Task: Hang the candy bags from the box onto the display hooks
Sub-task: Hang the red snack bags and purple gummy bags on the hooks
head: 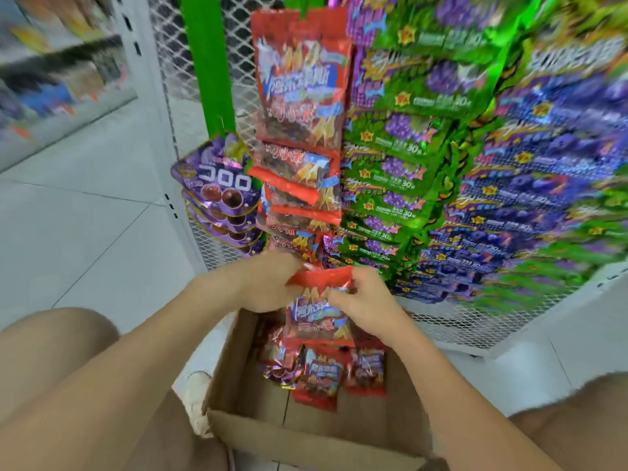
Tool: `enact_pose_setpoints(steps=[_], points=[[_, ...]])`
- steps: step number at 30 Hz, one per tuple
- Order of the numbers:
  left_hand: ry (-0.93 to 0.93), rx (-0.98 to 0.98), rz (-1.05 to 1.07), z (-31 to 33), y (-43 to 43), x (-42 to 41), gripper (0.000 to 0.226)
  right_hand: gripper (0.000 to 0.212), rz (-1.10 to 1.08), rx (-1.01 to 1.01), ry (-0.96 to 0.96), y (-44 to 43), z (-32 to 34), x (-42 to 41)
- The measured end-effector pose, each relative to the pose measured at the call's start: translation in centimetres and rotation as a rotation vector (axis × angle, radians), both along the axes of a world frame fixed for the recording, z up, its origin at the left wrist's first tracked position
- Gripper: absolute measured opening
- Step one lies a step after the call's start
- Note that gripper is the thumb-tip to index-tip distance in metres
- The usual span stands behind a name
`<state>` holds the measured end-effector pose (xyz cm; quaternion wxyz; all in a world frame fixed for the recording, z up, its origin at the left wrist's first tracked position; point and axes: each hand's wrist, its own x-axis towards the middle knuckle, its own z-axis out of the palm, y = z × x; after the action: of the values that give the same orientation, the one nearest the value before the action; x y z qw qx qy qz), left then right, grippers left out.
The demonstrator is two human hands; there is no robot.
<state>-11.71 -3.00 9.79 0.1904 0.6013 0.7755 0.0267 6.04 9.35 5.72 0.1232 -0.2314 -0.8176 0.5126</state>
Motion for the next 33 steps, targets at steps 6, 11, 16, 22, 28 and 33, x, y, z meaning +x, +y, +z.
enact_pose_setpoints(steps=[6,11,16,22,28,33], points=[[-0.539,0.399,0.060,7.9,-1.6,-1.5,0.024,0.006,-0.202,0.175,0.334,-1.5,8.1,0.7],[-0.719,0.839,0.192,13.3,-0.9,-1.2,0.032,0.004,-0.325,0.333,0.530,-2.3,14.9,-0.1],[-0.629,1.260,0.305,18.2,0.9,-1.2,0.018,0.010,-0.464,0.650,0.651,-2.5,21.8,-2.1],[-0.782,1.310,0.385,21.9,3.8,-2.8,0.033,0.013,-0.534,0.915,0.747,-2.1,26.9,-5.9],[-1.025,1.285,0.407,22.7,6.0,-4.3,0.049,0.015,-0.565,0.918,0.791,-0.6,28.6,-9.5],[-1.326,1.213,0.461,23.4,6.1,-4.2,0.032,0.019,-0.658,0.623,0.787,0.3,28.3,-10.7]])
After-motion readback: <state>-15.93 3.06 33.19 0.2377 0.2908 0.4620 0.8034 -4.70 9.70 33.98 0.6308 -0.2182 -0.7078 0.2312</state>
